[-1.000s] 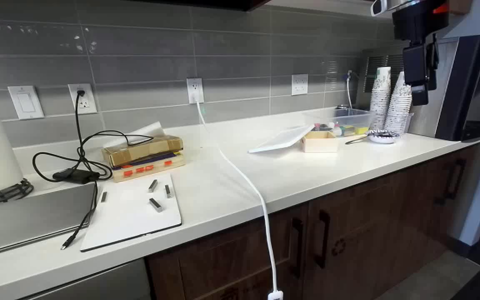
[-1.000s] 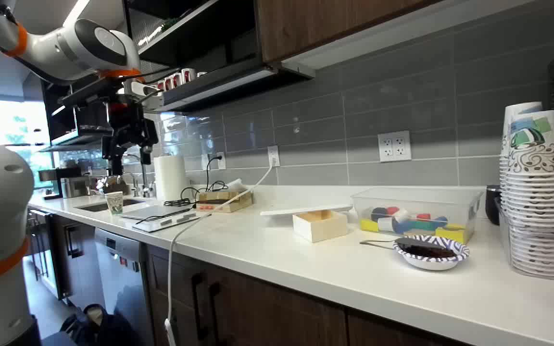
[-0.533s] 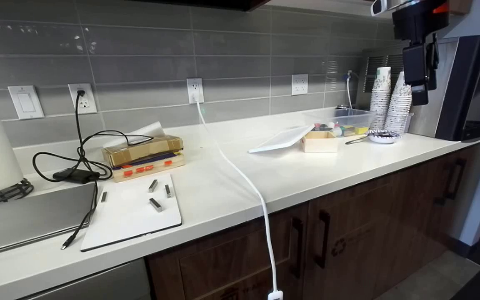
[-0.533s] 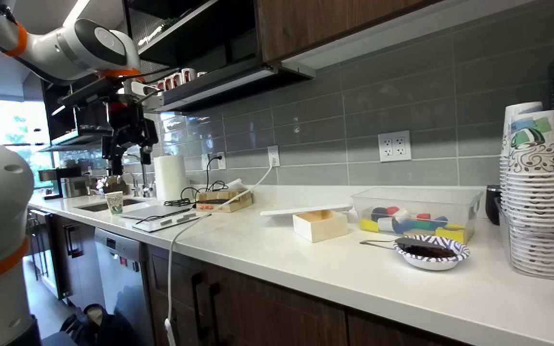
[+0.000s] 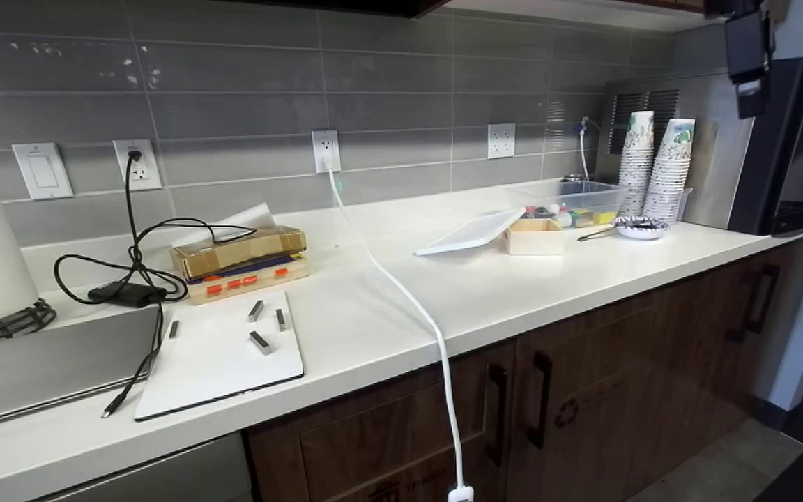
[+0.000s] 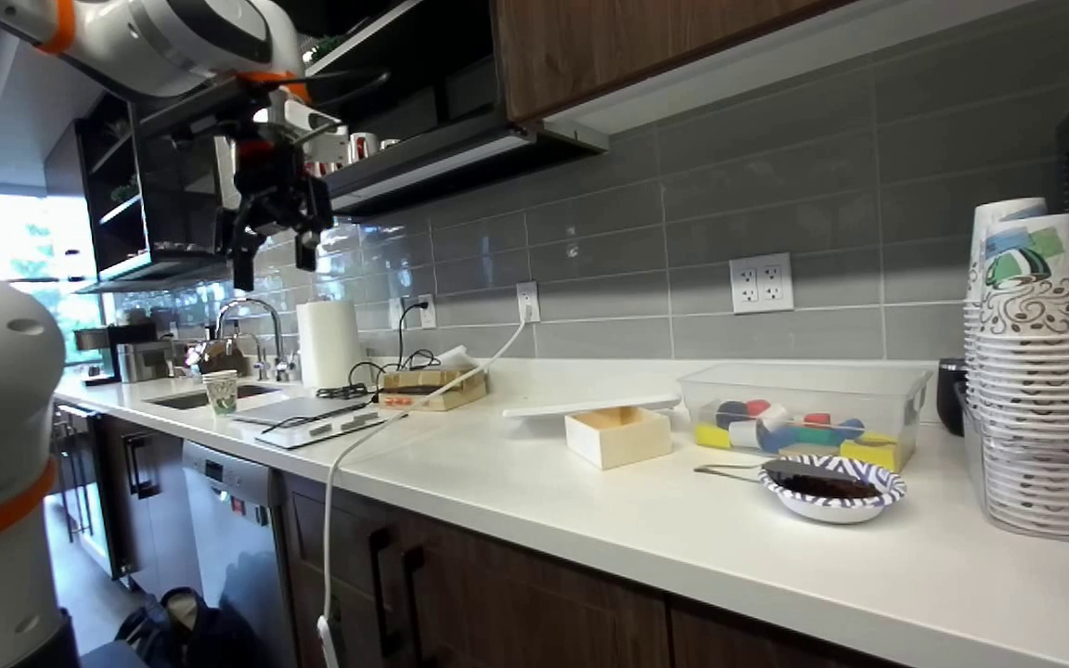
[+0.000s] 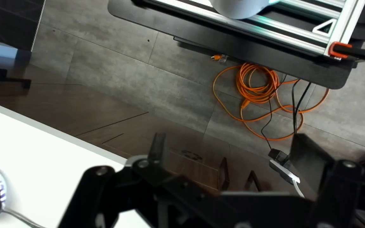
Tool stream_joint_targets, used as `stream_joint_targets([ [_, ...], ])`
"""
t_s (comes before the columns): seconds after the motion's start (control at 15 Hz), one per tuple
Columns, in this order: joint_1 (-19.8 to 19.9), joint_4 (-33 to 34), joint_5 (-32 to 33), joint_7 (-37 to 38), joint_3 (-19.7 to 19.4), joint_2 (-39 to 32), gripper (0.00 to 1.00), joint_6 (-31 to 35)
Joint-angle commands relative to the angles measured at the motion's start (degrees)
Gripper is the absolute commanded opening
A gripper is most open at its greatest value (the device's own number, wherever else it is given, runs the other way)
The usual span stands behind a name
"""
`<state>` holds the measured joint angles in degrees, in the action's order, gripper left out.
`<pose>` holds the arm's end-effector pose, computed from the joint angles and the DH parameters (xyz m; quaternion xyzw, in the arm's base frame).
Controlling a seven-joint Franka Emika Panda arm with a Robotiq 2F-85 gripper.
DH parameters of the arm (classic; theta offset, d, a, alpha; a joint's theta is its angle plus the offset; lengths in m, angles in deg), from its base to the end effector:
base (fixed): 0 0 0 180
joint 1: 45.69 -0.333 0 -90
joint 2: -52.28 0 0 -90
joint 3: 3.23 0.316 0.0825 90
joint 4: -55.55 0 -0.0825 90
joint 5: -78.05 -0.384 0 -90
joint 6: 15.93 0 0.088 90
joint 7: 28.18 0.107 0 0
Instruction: Partially open the cupboard's left door, then close it
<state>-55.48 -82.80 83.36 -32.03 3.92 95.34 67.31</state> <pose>0.2870 0.0844 0.5434 0.9778 0.1574 -0.0975 0.0985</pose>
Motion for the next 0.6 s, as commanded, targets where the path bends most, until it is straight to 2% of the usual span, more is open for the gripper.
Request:
stream_joint_targets([
  [0.0,1.4,6.8,6.5,-9.7,-6.3,3.8,1.0,-8.6],
  [0.2,1.5,14.3,13.0,-19.2,-12.1,3.8,1.0,-12.2],
  [0.4,0.8,23.0,18.5,-28.9,-18.3,1.2,1.0,-10.4],
  [0.53,0.0,29.1,19.6,-35.4,-22.9,-1.4,1.0,-8.5],
])
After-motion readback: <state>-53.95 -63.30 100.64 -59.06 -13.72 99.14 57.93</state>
